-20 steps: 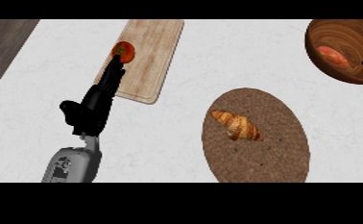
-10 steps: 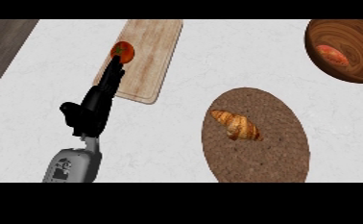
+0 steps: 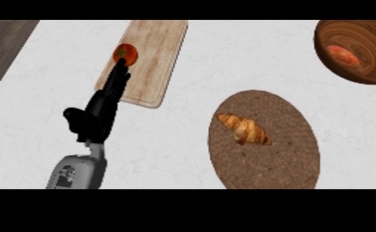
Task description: Pick the sweet potato from the placemat and place it in the bowl
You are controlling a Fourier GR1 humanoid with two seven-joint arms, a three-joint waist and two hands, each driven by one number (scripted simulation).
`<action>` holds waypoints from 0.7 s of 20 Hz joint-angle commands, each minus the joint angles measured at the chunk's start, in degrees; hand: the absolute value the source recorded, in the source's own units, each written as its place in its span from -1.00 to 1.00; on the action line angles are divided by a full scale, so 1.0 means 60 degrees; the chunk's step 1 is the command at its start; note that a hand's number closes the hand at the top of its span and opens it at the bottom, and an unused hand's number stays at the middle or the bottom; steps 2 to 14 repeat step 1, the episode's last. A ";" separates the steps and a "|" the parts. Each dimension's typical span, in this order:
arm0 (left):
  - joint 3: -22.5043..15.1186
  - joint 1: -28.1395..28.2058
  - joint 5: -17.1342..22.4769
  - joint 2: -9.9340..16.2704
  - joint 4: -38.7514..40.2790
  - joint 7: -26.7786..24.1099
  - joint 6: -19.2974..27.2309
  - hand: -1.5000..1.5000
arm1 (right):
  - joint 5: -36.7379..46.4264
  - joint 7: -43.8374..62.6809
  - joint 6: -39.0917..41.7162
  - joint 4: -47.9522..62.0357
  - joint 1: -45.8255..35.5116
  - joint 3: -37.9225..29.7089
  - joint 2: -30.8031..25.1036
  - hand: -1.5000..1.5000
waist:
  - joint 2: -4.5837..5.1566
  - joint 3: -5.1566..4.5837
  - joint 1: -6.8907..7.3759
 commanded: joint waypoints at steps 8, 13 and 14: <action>-0.0088 0.0270 -0.0084 0.0015 0.0074 -0.0279 -0.0045 0.00 | -0.0142 -0.1467 0.2063 -0.0140 0.0445 -0.0027 -0.0192 -1.00 | 0.0007 -0.0003 0.0002; -0.0088 0.0270 -0.0084 0.0015 0.0074 -0.0279 -0.0045 0.00 | -0.0142 -0.1467 0.2063 -0.0140 0.0445 -0.0027 -0.0192 -1.00 | 0.0007 -0.0003 0.0002; -0.0088 0.0270 -0.0084 0.0015 0.0074 -0.0279 -0.0045 0.00 | -0.0142 -0.1467 0.2063 -0.0140 0.0445 -0.0027 -0.0192 -1.00 | 0.0007 -0.0003 0.0002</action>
